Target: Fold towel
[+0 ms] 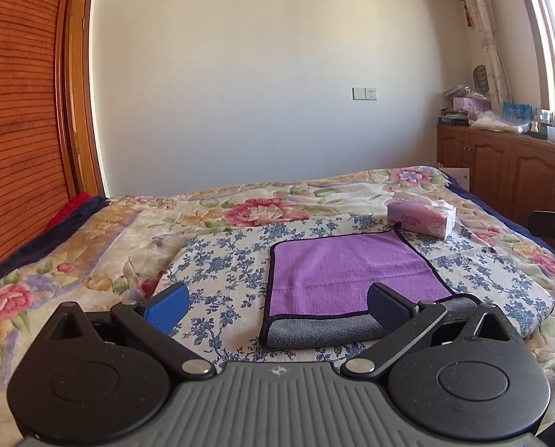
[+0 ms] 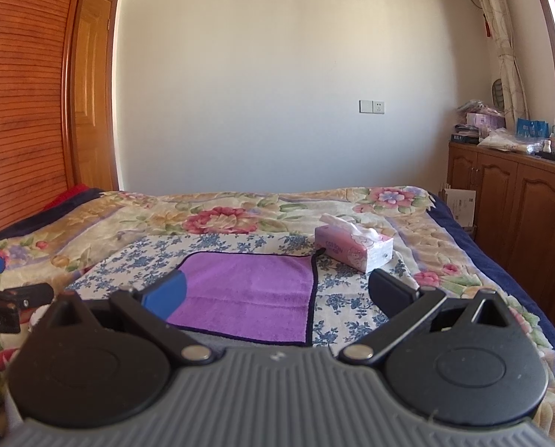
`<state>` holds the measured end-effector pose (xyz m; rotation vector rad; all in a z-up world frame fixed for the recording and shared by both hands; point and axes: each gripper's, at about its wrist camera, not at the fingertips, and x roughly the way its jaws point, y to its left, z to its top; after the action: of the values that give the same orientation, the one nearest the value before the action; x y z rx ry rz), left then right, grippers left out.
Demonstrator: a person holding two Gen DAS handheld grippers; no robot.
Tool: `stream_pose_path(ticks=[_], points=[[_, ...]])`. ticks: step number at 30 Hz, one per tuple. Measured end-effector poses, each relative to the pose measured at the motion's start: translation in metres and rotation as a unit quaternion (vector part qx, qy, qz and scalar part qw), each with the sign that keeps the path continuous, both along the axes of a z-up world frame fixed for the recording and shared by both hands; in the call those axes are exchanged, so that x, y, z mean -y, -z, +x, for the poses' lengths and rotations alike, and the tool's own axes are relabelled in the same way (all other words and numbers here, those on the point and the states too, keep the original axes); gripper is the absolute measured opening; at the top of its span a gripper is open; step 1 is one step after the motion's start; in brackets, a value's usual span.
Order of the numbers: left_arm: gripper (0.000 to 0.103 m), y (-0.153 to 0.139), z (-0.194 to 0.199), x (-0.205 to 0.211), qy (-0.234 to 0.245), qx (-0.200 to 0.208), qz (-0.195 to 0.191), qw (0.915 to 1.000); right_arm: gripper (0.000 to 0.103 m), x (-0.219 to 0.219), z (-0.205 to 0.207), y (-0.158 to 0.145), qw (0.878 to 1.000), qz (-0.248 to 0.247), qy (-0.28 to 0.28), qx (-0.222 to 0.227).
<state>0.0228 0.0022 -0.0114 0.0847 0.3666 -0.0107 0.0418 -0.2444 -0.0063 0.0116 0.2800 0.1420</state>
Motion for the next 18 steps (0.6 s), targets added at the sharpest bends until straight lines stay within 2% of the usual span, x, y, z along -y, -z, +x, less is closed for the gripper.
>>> stream_pose_path(ticks=[4,18], points=[[0.103,0.004,0.011,-0.003,-0.002,-0.015,-0.006,0.9999,0.103,-0.001,0.009,0.002,1.0,-0.003,-0.003,-0.003],[0.103,0.018,0.039,0.009,0.029,-0.04,0.024,0.9985,0.103,0.004,0.035,0.005,1.0,-0.003,-0.009,-0.022]])
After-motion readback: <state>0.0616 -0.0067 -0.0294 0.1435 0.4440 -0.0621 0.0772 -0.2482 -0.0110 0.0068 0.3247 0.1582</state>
